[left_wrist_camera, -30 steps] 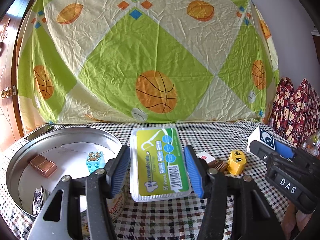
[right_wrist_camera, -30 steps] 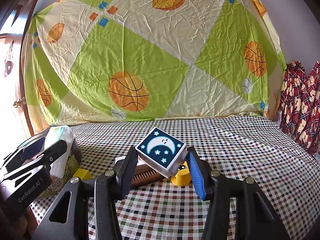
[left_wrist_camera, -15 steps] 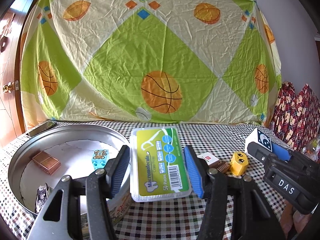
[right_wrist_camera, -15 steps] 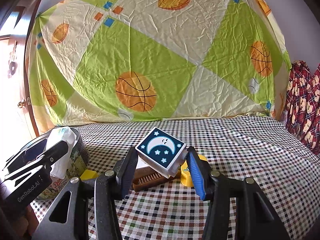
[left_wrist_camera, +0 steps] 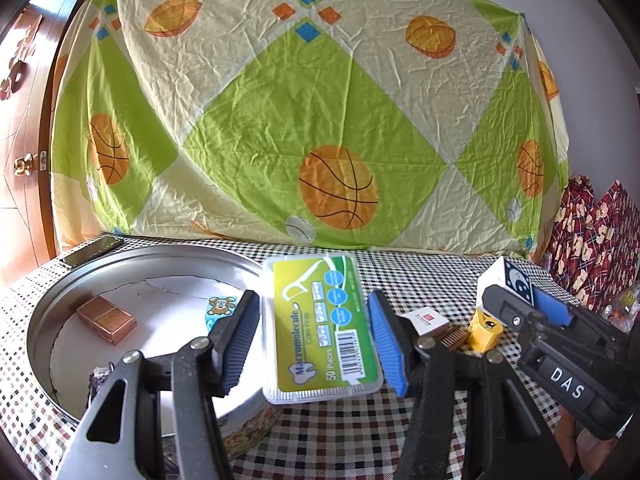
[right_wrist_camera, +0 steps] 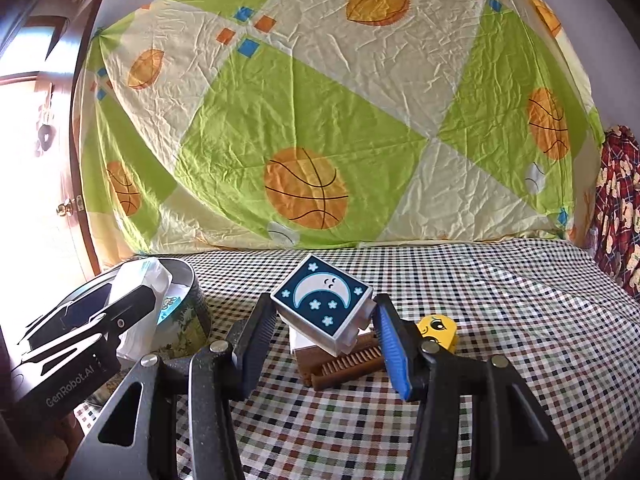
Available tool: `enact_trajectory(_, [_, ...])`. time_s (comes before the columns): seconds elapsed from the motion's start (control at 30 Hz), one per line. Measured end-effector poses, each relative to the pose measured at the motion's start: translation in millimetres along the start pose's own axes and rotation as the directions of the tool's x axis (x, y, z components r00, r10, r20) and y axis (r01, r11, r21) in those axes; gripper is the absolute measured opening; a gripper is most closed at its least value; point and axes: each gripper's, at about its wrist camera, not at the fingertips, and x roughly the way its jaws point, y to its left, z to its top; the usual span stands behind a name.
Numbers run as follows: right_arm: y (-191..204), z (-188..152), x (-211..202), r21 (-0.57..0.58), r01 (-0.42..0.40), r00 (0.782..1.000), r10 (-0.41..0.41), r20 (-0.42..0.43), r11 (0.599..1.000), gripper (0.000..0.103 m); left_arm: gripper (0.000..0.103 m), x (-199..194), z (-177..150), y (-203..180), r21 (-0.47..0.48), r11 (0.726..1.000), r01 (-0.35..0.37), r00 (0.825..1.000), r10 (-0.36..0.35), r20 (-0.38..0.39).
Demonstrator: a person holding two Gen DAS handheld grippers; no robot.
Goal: Organize rigid objects
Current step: 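Carry the floss box with the left tool while the right tool carries the moon block to the tin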
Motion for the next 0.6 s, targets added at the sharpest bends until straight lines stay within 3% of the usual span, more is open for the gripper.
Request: enact_trajectory(0.6, [34.1,-1.7,0.3,-0.056,-0.061,0.998,0.062,0.017,0.997,0.053,0.056,-8.3,0.1,19.6,-0.022,1.000,-0.007,1.000,0.007,0.009])
